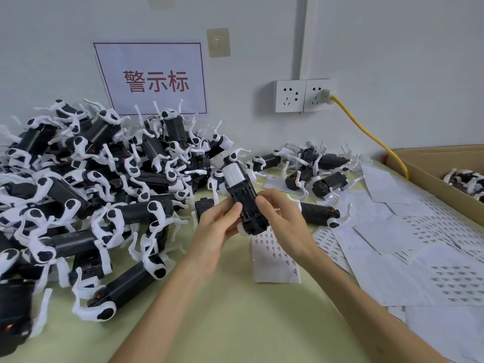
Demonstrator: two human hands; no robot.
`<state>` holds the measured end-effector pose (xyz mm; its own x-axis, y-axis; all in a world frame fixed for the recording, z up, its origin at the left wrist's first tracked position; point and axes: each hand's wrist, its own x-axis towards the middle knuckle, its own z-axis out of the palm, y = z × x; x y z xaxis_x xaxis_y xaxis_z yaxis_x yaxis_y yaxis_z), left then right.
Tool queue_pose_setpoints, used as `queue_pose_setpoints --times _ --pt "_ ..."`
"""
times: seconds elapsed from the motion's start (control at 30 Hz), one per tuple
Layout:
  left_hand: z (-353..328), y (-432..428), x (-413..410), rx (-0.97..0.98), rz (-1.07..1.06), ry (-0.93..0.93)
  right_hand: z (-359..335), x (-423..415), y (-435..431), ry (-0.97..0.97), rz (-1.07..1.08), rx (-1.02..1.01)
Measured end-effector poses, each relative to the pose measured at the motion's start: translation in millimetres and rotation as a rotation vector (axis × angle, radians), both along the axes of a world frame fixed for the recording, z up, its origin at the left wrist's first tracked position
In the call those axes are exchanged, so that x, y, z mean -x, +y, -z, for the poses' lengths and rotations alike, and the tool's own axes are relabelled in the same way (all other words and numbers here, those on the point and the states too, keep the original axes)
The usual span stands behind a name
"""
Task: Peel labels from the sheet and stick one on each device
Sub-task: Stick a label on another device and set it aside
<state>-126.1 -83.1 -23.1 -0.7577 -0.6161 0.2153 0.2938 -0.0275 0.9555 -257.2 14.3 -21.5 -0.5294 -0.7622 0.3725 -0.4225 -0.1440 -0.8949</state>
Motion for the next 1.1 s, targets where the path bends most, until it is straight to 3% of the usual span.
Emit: queue_pose_setpoints --times 0.33,0.6,0.9,1.1 --pt "-1 6 0 0.045 -0.077 -0.082 -9 -5 4 -0.028 -0.025 -0.021" --pt "1 4 2 0.139 0.021 -0.092 -6 4 2 -0.135 -0.035 -0.052" --pt "2 0 3 -0.074 -0.074 -0.004 3 0 -2 0.011 -0.167 -0.104" --pt "-2 -4 2 -0.096 0.092 0.039 8 0 -1 0.194 -0.073 -0.101"
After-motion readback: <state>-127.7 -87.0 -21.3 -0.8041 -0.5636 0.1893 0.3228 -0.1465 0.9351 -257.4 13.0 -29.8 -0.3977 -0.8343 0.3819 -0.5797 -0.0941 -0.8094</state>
